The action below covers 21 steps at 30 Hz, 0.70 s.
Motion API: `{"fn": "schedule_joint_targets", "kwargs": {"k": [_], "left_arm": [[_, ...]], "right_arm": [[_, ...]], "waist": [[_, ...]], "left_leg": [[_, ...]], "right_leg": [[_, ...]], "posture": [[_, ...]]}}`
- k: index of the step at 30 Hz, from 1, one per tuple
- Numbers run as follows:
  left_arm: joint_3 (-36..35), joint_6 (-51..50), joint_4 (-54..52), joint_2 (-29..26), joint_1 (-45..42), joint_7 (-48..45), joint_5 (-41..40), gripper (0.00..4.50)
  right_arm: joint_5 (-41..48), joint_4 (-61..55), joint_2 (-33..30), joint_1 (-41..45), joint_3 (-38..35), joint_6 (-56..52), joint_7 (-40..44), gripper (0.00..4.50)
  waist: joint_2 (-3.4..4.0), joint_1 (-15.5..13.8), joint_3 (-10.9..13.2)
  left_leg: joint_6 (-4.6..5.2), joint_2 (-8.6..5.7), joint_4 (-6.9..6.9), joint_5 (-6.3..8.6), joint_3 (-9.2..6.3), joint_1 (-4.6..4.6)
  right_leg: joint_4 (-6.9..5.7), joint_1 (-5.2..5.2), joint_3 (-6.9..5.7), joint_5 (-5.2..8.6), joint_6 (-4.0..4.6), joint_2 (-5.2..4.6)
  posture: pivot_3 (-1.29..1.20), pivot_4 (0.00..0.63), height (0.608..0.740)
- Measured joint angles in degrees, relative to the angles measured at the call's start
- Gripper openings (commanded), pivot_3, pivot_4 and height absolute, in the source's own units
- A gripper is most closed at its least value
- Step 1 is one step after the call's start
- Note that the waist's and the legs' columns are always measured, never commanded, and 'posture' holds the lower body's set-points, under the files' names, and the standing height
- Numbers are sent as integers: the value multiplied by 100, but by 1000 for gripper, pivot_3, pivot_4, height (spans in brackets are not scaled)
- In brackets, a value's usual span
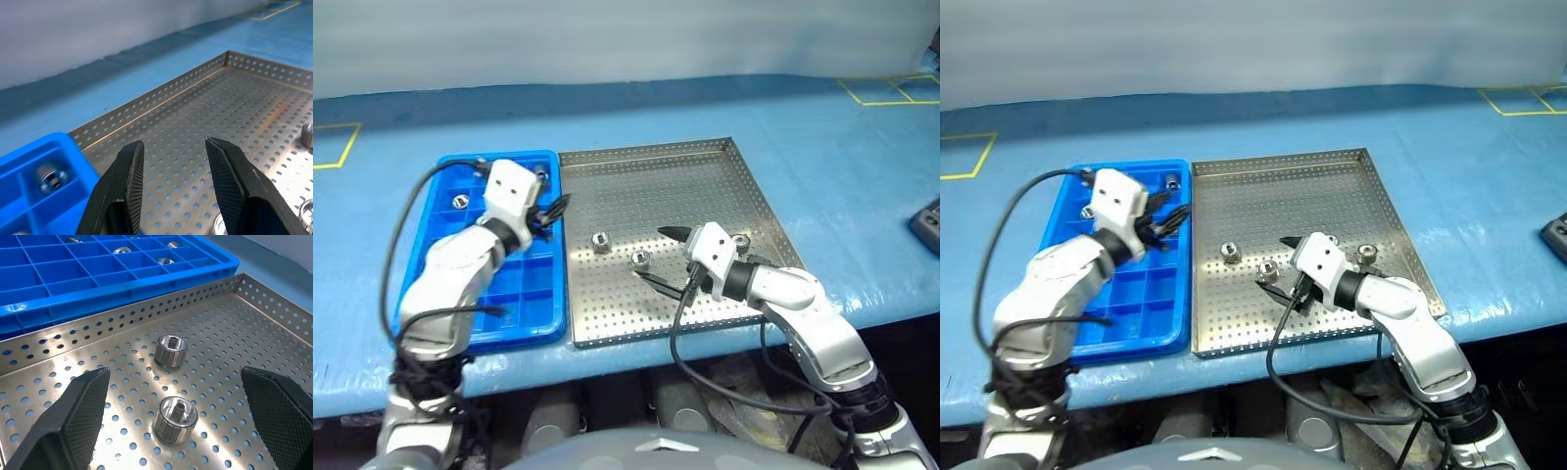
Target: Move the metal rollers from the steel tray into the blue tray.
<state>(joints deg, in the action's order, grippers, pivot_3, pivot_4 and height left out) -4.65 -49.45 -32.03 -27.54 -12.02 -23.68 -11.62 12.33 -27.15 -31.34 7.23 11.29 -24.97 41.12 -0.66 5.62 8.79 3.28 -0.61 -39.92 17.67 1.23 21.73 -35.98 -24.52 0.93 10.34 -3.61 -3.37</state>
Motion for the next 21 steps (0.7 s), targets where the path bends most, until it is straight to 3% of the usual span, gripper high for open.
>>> {"fn": "schedule_joint_targets", "kwargs": {"k": [3,10,17,21], "left_arm": [[-334,-370,-524,-452,560,97,73,2128],[-1192,-1207,-1454,-916,1389,312,264,2128],[-1638,-1606,-1863,-813,1937,500,325,2128],[-1767,-779,-1872,-240,1982,457,183,2128]], "right_arm": [[0,68,11,110,92,71,112,4500],[2,343,87,428,293,133,351,4500],[2,499,172,564,417,208,533,4500],[-1,562,187,606,419,230,573,4500]], "waist": [[-2,-85,1],[-5,-286,2],[-6,-456,2],[-9,-511,1]], "left_leg": [[2,-1,0,1,0,0],[-25,-1,1,-14,-6,0],[-28,-1,1,-15,-12,-1],[-31,-1,1,-17,-12,-1]], "right_leg": [[3,1,-2,1,1,1],[3,2,-10,18,31,0],[2,5,-18,23,39,-3],[5,8,-18,24,42,-19]], "posture": [[-107,150,740],[-39,150,740],[-15,150,740],[-15,150,740]]}}
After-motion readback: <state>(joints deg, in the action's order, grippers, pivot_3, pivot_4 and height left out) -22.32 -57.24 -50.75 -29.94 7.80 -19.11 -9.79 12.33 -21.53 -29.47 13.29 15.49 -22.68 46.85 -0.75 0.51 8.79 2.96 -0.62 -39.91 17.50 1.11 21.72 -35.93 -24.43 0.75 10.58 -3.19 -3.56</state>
